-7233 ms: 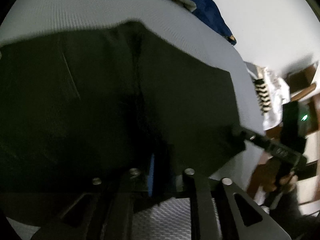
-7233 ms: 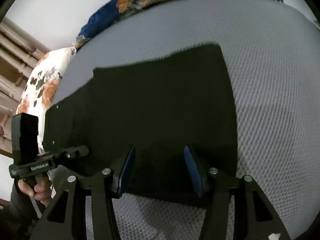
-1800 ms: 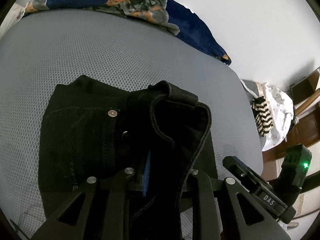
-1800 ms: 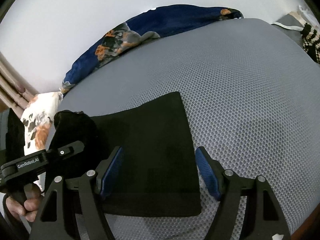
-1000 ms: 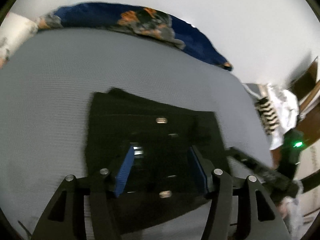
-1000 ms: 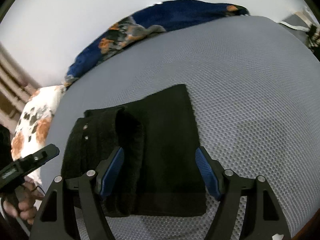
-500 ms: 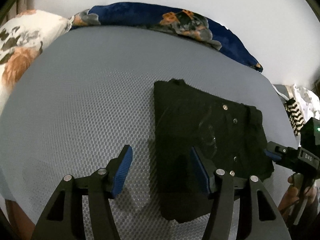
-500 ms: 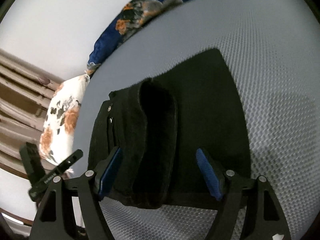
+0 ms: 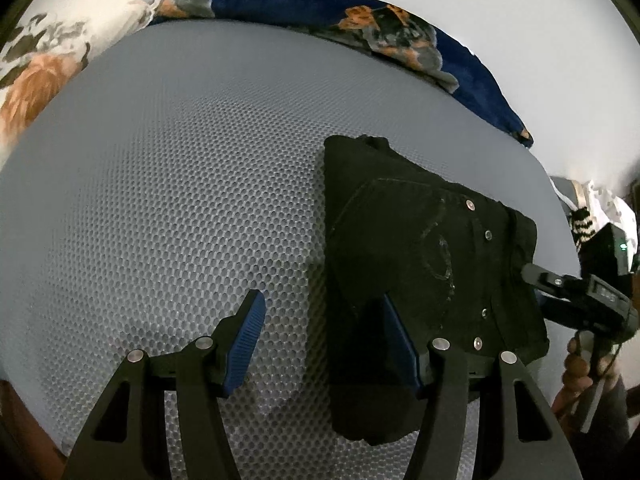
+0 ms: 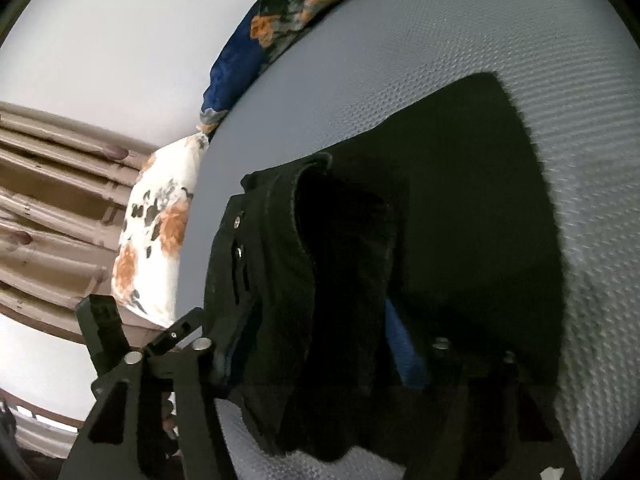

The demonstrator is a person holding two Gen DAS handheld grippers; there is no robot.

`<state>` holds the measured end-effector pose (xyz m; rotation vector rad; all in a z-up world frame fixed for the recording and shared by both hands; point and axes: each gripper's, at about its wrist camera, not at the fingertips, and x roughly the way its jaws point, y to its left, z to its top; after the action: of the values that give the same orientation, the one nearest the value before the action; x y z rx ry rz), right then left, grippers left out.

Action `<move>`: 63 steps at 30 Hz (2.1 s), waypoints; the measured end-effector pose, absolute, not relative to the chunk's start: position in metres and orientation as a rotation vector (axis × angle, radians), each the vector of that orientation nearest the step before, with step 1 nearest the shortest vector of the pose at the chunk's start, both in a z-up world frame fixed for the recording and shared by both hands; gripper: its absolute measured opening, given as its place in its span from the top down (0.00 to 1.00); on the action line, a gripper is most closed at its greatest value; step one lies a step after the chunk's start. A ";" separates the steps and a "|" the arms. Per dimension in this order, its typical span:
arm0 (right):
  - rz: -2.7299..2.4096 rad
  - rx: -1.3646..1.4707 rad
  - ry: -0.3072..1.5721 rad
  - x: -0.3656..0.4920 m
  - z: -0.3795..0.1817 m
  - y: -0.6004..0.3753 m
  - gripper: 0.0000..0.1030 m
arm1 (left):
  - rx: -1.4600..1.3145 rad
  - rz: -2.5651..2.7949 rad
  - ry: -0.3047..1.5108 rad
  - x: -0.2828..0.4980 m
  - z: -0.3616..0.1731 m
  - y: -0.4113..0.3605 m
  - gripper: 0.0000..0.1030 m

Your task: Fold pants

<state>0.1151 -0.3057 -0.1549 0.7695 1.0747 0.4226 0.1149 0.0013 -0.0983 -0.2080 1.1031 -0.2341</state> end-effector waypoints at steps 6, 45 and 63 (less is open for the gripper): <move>0.441 0.805 1.091 0.132 -0.159 -0.300 0.63 | -0.240 -0.178 1.095 0.116 -0.097 0.018 0.41; 0.145 0.746 1.070 0.092 -0.129 -0.373 0.68 | -0.053 -0.345 1.077 0.147 -0.086 -0.064 0.41; 0.057 0.681 0.972 0.034 -0.112 -0.362 0.93 | 0.013 -0.367 1.130 0.130 -0.110 -0.085 0.41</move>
<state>0.0338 -0.3615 -0.1116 0.6813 0.9724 0.0571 0.1297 -0.0853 -0.1102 0.0128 1.1299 -0.3665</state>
